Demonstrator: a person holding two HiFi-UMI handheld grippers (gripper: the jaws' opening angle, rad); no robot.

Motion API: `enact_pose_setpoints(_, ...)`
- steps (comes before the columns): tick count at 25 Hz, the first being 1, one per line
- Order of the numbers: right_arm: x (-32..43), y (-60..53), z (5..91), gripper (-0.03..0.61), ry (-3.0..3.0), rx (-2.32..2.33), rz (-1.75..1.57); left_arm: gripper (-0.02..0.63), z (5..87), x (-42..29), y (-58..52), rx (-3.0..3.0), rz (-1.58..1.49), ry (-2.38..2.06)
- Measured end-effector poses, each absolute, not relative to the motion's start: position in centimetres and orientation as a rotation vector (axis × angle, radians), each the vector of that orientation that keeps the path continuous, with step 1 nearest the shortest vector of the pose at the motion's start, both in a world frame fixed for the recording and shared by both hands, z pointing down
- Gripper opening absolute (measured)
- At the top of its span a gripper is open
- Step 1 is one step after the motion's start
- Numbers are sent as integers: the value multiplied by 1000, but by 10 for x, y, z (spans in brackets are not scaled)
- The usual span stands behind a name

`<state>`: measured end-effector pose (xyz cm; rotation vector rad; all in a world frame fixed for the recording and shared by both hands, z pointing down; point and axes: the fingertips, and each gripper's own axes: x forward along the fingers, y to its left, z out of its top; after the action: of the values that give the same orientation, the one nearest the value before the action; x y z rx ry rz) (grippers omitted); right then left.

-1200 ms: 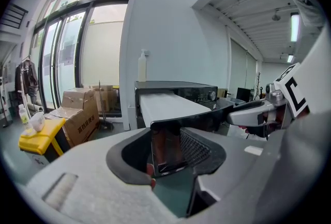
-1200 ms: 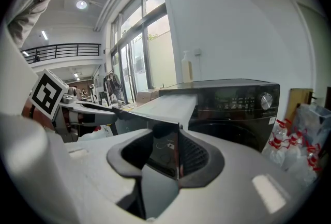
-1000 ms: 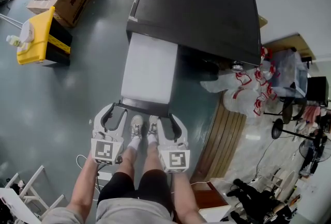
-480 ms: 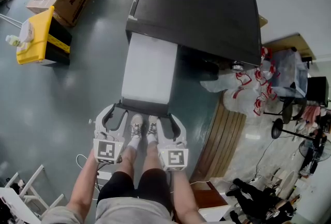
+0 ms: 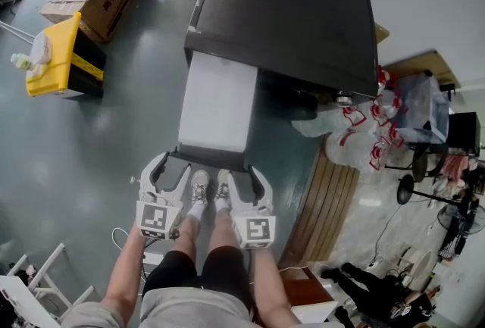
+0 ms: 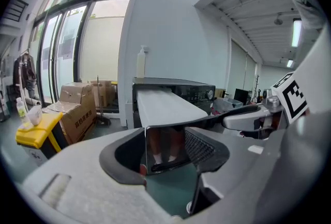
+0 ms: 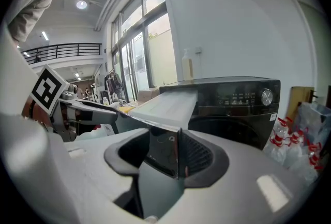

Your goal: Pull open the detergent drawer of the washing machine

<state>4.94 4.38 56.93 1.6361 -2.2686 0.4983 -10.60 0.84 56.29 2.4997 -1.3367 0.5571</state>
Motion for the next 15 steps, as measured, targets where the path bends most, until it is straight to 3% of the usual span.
enact_pose_setpoints(15, 59, 13, 485, 206, -2348, 1688, 334, 239, 468, -106, -31, 2625, 449, -1451)
